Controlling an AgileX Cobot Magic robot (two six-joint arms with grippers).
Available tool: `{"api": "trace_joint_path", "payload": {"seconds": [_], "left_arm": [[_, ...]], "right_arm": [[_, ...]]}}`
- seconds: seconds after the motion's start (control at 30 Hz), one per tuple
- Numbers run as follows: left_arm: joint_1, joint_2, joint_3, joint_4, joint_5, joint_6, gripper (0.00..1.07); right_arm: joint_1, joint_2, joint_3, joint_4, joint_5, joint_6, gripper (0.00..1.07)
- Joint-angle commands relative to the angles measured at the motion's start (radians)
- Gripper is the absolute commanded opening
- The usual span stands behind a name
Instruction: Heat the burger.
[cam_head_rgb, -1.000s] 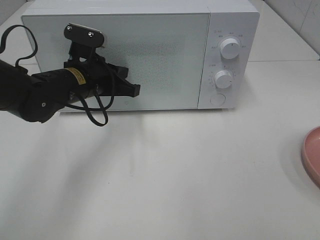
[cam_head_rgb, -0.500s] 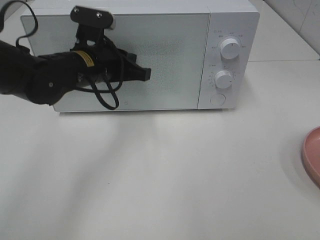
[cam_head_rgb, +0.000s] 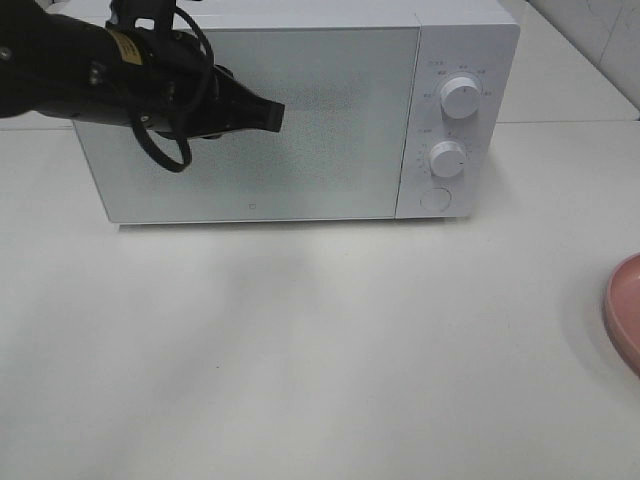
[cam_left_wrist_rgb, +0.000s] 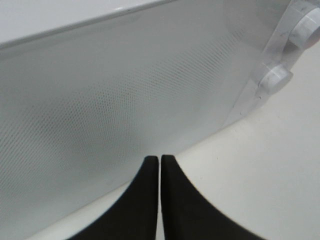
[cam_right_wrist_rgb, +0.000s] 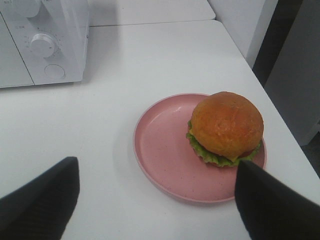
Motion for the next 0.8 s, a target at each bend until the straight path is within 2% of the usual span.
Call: {"api": "trace_joint_path", "payload": {"seconds": [0.03,0.23,0.3,0.33,0.37,0.4,0.43,0.47,0.5,0.53,0.57,0.6,0.8], "left_arm": [[-0.006,-0.086,-0.005,0.011,0.168,0.001,0.03],[-0.006,-0.145,-0.005,0.021,0.302,0.001,0.09],[-0.006,-0.17,-0.005,0.021,0.384,0.001,0.17],[-0.006,-0.17,-0.005,0.021,0.384,0.001,0.17],[-0.006,-0.185,-0.005,0.021,0.445,0.001,0.27],[-0.006,-0.191,-0.005,0.017,0.504,-0.003,0.33],[-0.006,-0.191,-0.005,0.017,0.504,-0.003,0.33],[-0.006,-0.194,-0.005,0.013,0.525,-0.011,0.5],[-0.006,-0.196,-0.005,0.009,0.547,-0.026,0.61],[-0.006,-0.196,-0.005,0.009,0.547,-0.026,0.61],[-0.006,-0.199,-0.006,0.009,0.587,-0.045,0.86],[-0.006,-0.199,-0.008,0.013,0.63,-0.036,1.04],[-0.006,-0.208,-0.014,0.008,0.673,-0.022,1.05]], "right_arm": [[-0.006,-0.03,0.001,0.004,-0.006,-0.013,0.76],[-0.006,-0.03,0.001,0.004,-0.006,-0.013,0.76],[-0.006,-0.03,0.001,0.004,-0.006,-0.013,0.76],[-0.006,-0.03,0.001,0.004,-0.006,-0.013,0.76],[-0.006,-0.03,0.001,0.004,-0.006,-0.013,0.76],[-0.006,-0.03,0.001,0.004,-0.006,-0.013,0.76],[-0.006,-0.03,0.001,0.004,-0.006,-0.013,0.76],[-0.006,-0.03,0.001,0.004,-0.006,-0.013,0.76],[-0.006,-0.03,0.001,0.004,-0.006,-0.013,0.76],[-0.006,-0.03,0.001,0.004,-0.006,-0.013,0.76],[-0.006,-0.03,0.001,0.004,-0.006,-0.013,0.76],[-0.006,-0.03,0.001,0.004,-0.006,-0.013,0.76],[-0.006,-0.03,0.001,0.004,-0.006,-0.013,0.75]]}}
